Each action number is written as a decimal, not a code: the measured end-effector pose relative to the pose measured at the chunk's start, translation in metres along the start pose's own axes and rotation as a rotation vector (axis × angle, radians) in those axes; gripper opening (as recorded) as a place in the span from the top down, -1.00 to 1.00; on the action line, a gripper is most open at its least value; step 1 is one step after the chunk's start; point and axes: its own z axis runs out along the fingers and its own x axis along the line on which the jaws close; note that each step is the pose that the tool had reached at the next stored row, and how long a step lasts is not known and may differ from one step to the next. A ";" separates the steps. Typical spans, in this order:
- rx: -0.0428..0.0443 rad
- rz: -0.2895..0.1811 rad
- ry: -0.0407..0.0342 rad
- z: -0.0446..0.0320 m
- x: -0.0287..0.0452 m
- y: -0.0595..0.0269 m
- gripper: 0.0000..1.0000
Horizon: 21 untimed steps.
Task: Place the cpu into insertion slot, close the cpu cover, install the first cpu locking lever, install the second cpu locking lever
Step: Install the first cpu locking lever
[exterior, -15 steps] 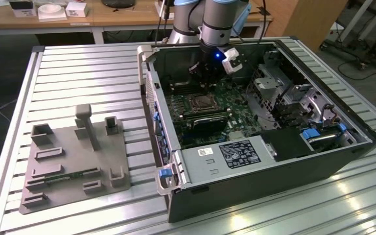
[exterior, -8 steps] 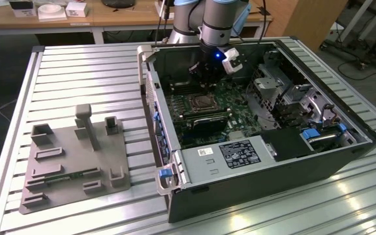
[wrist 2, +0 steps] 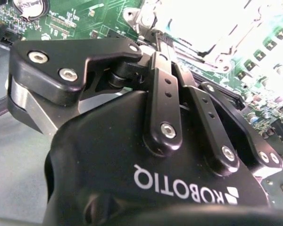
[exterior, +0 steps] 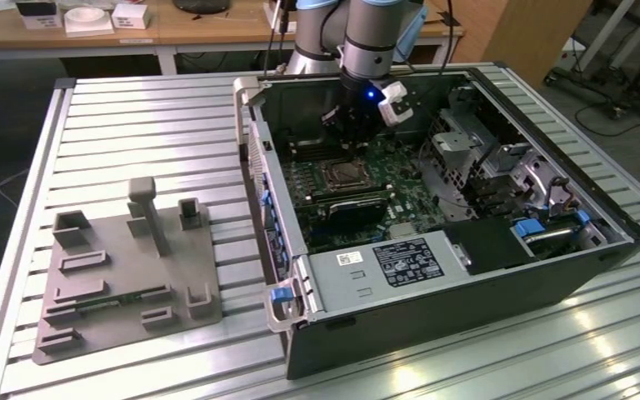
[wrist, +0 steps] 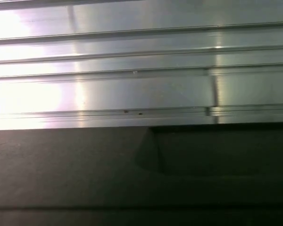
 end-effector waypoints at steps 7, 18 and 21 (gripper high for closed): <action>0.0205 0.000 -0.0005 0.0011 0.0001 -0.0001 0.80; -0.0114 -0.002 0.0022 0.0013 0.0008 0.0061 0.80; -0.0186 -0.001 0.0011 0.0040 -0.0003 -0.0037 0.80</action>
